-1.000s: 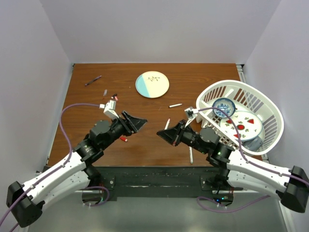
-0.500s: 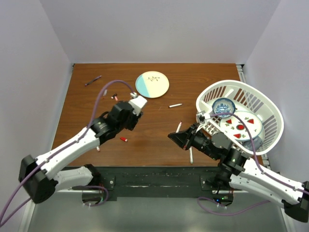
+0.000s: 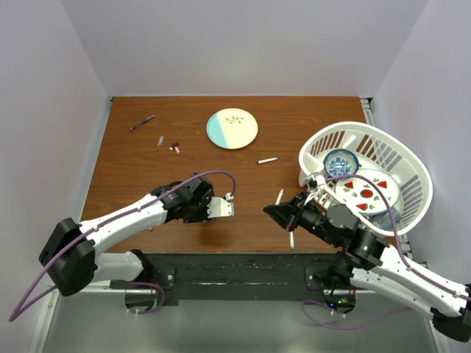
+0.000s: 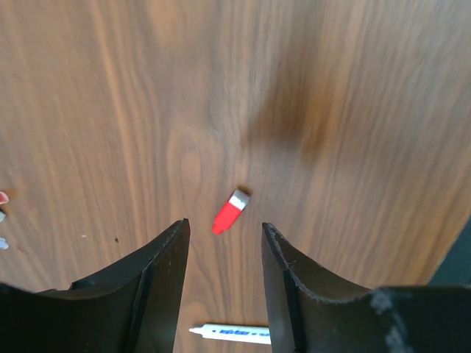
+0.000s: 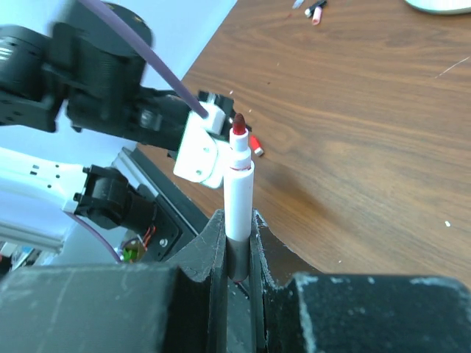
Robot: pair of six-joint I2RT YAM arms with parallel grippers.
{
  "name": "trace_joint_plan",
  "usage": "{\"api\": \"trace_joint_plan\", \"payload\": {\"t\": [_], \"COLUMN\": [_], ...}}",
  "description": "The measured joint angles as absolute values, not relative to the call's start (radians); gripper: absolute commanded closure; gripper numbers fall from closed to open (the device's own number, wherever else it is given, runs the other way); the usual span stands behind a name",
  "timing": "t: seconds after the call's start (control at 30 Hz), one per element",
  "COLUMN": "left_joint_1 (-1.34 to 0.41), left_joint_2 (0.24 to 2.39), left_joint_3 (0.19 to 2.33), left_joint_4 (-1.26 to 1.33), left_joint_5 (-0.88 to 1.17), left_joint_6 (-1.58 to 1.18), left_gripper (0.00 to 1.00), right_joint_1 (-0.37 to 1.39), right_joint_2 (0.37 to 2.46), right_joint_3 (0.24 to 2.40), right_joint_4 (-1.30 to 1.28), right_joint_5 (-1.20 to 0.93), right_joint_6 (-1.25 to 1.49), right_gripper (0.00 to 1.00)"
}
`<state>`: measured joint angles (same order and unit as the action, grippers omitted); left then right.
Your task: Insert the pens into the pen caps
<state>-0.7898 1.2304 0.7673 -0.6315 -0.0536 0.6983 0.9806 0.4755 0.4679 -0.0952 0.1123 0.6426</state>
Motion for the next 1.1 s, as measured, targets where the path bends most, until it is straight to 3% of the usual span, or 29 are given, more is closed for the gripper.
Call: {"api": "trace_joint_plan", "payload": {"t": [0.33, 0.87, 1.1], "left_joint_1": [-0.672, -0.622, -0.613], "left_joint_2": [1.348, 1.495, 1.516], "left_joint_3": [0.756, 0.795, 0.812], "left_joint_4": [-0.639, -0.636, -0.640], "left_joint_5": [0.011, 0.023, 0.031], "left_joint_6": [0.842, 0.891, 0.901], "left_gripper": [0.54, 0.59, 0.73], "right_joint_1": [0.981, 0.981, 0.981], "right_joint_2": [0.436, 0.364, 0.345], "right_joint_3": [0.472, 0.510, 0.513], "right_joint_4": [-0.139, -0.218, -0.235], "right_joint_5": [0.144, 0.182, 0.194], "right_joint_6": [0.634, 0.601, 0.592], "right_gripper": [1.00, 1.00, 1.00]}}
